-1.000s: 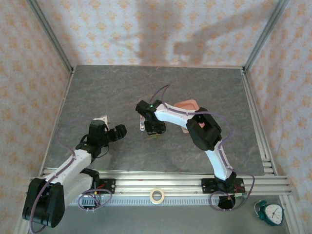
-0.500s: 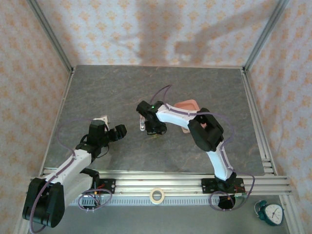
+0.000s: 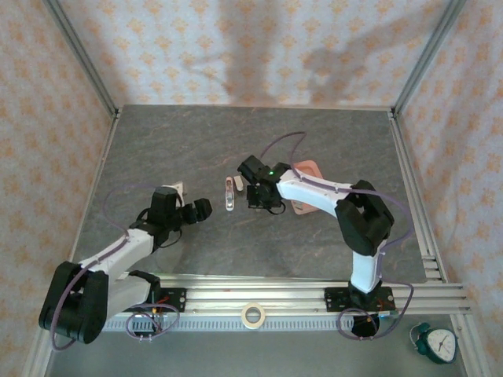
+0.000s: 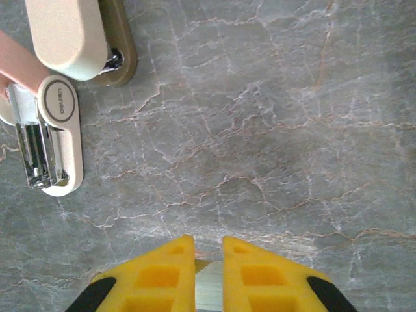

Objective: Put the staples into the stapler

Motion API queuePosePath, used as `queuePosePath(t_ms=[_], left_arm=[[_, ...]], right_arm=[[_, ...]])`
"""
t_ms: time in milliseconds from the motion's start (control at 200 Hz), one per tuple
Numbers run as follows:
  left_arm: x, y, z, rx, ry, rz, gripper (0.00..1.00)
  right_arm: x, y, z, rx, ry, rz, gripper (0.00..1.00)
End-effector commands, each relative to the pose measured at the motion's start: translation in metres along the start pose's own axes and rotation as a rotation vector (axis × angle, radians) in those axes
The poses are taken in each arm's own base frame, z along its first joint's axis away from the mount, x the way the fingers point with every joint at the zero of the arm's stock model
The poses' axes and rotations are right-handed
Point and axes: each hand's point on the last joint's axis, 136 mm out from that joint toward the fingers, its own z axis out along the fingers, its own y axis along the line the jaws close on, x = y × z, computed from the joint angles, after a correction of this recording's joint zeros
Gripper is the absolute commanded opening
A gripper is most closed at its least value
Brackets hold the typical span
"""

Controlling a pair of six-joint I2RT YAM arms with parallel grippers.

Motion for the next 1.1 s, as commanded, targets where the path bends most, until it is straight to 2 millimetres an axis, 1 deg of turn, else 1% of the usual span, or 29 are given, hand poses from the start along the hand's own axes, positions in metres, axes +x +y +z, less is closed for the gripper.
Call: queuePosePath(t_ms=[0, 100, 215, 395, 601, 736, 1096], left_arm=[[-0.013, -0.021, 0.006, 0.047, -0.022, 0.042, 0.84], [-0.011, -0.03, 0.013, 0.059, -0.001, 0.067, 0.84], [-0.009, -0.034, 0.02, 0.062, 0.022, 0.074, 0.83], [-0.006, -0.044, 0.03, 0.082, 0.045, 0.083, 0.79], [-0.003, -0.056, 0.043, 0.112, 0.07, 0.094, 0.71], [-0.002, -0.06, 0.052, 0.116, 0.086, 0.095, 0.67], [0.005, -0.071, 0.073, 0.134, 0.14, 0.097, 0.63]], right_arm=[[-0.006, -0.005, -0.007, -0.006, -0.05, 0.031, 0.14], [-0.005, -0.012, -0.009, -0.001, -0.061, 0.041, 0.14], [-0.005, -0.021, -0.012, 0.003, -0.081, 0.062, 0.13], [-0.002, -0.027, -0.011, -0.001, -0.081, 0.072, 0.13], [-0.001, -0.029, -0.009, -0.003, -0.08, 0.07, 0.13], [-0.001, -0.032, -0.012, 0.0, -0.091, 0.068, 0.13], [0.001, -0.038, -0.017, 0.006, -0.106, 0.07, 0.13]])
